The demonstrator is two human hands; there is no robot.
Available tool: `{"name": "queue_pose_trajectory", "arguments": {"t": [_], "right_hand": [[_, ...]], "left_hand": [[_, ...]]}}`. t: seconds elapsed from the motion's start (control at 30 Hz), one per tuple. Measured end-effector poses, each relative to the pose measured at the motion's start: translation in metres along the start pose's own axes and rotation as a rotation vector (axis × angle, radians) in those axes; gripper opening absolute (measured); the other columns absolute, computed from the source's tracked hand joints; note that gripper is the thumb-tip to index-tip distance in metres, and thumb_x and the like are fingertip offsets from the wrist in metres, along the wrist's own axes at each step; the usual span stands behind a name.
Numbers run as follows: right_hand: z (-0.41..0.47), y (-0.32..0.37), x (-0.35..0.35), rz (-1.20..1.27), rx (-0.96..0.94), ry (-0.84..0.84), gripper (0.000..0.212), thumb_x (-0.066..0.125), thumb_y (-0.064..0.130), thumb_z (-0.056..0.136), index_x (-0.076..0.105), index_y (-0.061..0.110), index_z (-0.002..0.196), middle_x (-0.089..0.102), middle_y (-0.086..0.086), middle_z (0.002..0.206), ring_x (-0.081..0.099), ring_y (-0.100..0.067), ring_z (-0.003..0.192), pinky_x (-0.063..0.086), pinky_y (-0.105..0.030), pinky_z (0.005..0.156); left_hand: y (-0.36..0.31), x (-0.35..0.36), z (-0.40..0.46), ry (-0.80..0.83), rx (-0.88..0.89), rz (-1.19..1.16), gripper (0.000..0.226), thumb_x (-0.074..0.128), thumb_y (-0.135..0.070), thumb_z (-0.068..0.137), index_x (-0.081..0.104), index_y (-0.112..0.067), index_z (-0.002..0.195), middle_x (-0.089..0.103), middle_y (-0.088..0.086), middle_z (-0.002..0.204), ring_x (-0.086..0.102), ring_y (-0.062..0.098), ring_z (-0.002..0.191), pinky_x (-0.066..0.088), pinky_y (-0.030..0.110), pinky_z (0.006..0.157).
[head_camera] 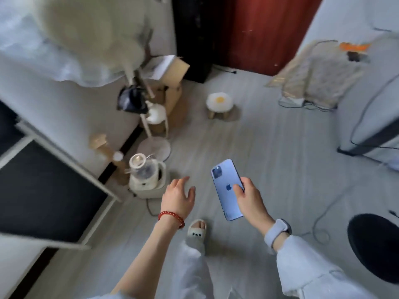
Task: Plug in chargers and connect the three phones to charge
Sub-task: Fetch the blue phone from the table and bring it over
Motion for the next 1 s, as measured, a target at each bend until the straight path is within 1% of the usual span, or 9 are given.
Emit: {"name": "queue_pose_trajectory", "arguments": {"t": [0.07,0.13,0.23,0.3,0.5,0.67,0.83,0.9,1.0], "right_hand": [[0.051,0.010,-0.015,0.039,0.030,-0.053,0.007,0.043,0.017,0.091,0.048,0.014,0.094,0.051,0.004,0.076,0.045,-0.022,0.070,0.033,-0.030,0.054],[0.096,0.022,-0.031,0.058,0.065,-0.096,0.003,0.042,0.017,0.091,0.045,0.016,0.089,0.047,0.007,0.068,0.042,-0.020,0.064,0.031,-0.024,0.051],[0.167,0.038,-0.063,0.061,0.108,-0.143,0.002,0.042,0.018,0.092,0.043,0.018,0.092,0.048,0.006,0.070,0.044,-0.018,0.064,0.032,-0.018,0.051],[0.206,0.043,-0.087,0.078,0.124,-0.187,0.004,0.042,0.018,0.092,0.041,0.019,0.088,0.047,0.010,0.066,0.043,-0.011,0.058,0.030,-0.014,0.047],[0.314,0.029,-0.183,0.146,0.179,-0.370,0.004,0.044,0.016,0.091,0.043,0.017,0.087,0.048,0.008,0.065,0.041,-0.008,0.054,0.032,-0.015,0.045],[0.429,-0.012,-0.279,0.180,0.206,-0.428,0.003,0.042,0.016,0.092,0.045,0.014,0.092,0.047,0.009,0.068,0.043,-0.012,0.060,0.031,-0.020,0.049],[0.557,-0.047,-0.386,0.157,0.227,-0.476,0.008,0.043,0.019,0.093,0.046,0.014,0.098,0.047,0.008,0.072,0.042,-0.005,0.060,0.029,-0.018,0.049],[0.601,-0.054,-0.426,0.147,0.247,-0.493,0.007,0.042,0.019,0.093,0.045,0.014,0.097,0.048,0.008,0.072,0.043,-0.005,0.060,0.029,-0.019,0.048],[0.662,-0.063,-0.473,0.164,0.273,-0.505,0.016,0.042,0.019,0.093,0.047,0.007,0.103,0.050,0.002,0.075,0.045,-0.009,0.061,0.031,-0.022,0.049]], "left_hand": [[-0.026,0.005,0.062,0.041,0.072,0.016,0.040,0.051,-0.023,0.087,0.049,-0.008,0.124,0.054,0.017,0.125,0.049,0.033,0.116,0.039,0.039,0.098],[-0.054,0.005,0.116,0.067,0.125,0.018,0.040,0.052,-0.023,0.087,0.049,-0.009,0.124,0.055,0.017,0.124,0.049,0.034,0.116,0.039,0.038,0.098],[-0.106,0.007,0.201,0.094,0.221,0.028,0.040,0.052,-0.025,0.087,0.049,-0.010,0.124,0.055,0.016,0.124,0.049,0.033,0.116,0.040,0.039,0.098],[-0.141,0.011,0.251,0.118,0.254,0.038,0.041,0.051,-0.026,0.087,0.048,-0.011,0.125,0.054,0.015,0.126,0.048,0.032,0.116,0.040,0.039,0.098],[-0.275,0.066,0.371,0.233,0.410,0.042,0.041,0.050,-0.026,0.087,0.047,-0.011,0.125,0.052,0.014,0.128,0.046,0.032,0.119,0.039,0.042,0.100],[-0.399,0.140,0.465,0.276,0.531,0.028,0.041,0.050,-0.026,0.087,0.047,-0.011,0.126,0.052,0.013,0.129,0.046,0.031,0.120,0.039,0.042,0.101],[-0.526,0.206,0.557,0.346,0.549,0.057,0.043,0.047,-0.026,0.089,0.043,-0.013,0.129,0.046,0.011,0.135,0.044,0.028,0.124,0.036,0.041,0.105],[-0.571,0.224,0.590,0.359,0.557,0.043,0.042,0.046,-0.026,0.090,0.043,-0.013,0.129,0.047,0.010,0.135,0.044,0.027,0.124,0.037,0.040,0.105],[-0.619,0.240,0.640,0.339,0.538,-0.002,0.041,0.048,-0.026,0.089,0.045,-0.012,0.128,0.049,0.011,0.132,0.045,0.027,0.122,0.037,0.039,0.104]]}}
Point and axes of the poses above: each hand's wrist, its own z-axis towards the middle knuckle, its own x-axis out of the palm, y = z × x, the point moved 2 cm from there along z, towards the middle knuckle
